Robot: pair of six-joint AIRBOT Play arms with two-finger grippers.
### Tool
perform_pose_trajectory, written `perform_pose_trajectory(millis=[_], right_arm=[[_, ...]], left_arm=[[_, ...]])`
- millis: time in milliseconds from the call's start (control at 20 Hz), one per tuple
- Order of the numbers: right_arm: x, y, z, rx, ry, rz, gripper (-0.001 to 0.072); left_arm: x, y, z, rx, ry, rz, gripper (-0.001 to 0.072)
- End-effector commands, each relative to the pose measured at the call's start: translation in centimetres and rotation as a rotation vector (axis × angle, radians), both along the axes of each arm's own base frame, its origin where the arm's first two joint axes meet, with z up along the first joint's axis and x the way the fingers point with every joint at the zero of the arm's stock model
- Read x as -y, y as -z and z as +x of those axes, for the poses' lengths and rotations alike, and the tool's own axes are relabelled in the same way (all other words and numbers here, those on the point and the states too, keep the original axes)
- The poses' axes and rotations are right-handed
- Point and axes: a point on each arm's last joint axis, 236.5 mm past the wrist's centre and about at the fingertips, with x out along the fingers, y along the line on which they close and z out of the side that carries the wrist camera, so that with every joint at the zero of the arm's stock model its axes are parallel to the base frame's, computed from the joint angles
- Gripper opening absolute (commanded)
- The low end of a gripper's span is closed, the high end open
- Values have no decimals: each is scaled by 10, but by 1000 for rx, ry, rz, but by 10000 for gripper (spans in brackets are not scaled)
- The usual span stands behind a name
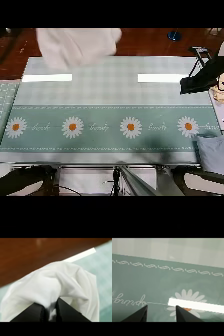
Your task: Fold the shirts.
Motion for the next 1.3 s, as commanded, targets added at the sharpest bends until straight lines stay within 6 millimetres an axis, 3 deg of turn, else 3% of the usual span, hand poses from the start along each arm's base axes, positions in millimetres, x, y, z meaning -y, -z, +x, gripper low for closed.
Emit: perform_pose_trajectory(millis=[0,250,350,450,500,600,650,700,800,850,900,950,1050,1150,1200,1250], right_arm=[[3,-1,-2,-6,9,-15,403],[0,-1,4,20,8,0,403],[-3,-1,5,22,7,13,403],[-4,-1,5,22,7,18,402],[-5,-1,5,22,6,18,401],[-5,-1,5,22,6,19,401],[-4,-1,5,22,6,18,401],[-4,-1,5,23,5,18,401],[-4,-1,5,24,5,18,401],[-4,-1,5,24,6,18,401],[-5,-1,5,24,5,19,401],[-5,-1,6,26,6,19,401],[-5,-1,8,37,3,20,402],[-10,-1,10,46,-20,38,413],[-11,-1,11,49,-25,41,426],[-10,-1,11,47,-25,41,426]], left_arm=[[68,113,-28,-207,127,110,41],[137,291,-66,-464,180,215,41],[154,340,-90,-568,215,263,41],[160,358,-99,-599,227,284,41],[158,354,-98,-592,239,292,67],[139,318,-80,-569,224,306,482],[116,284,-61,-532,182,318,564],[89,247,-38,-456,155,337,564],[11,173,9,-297,6,342,558],[-35,147,22,-272,-84,309,530],[-76,135,26,-293,-166,274,519],[-113,134,22,-354,-207,231,519],[-149,153,3,-548,-176,74,519],[-165,178,-9,-702,-162,-182,521],[-169,192,-14,-756,-157,-289,556],[-172,209,-20,-812,-160,-376,641]])
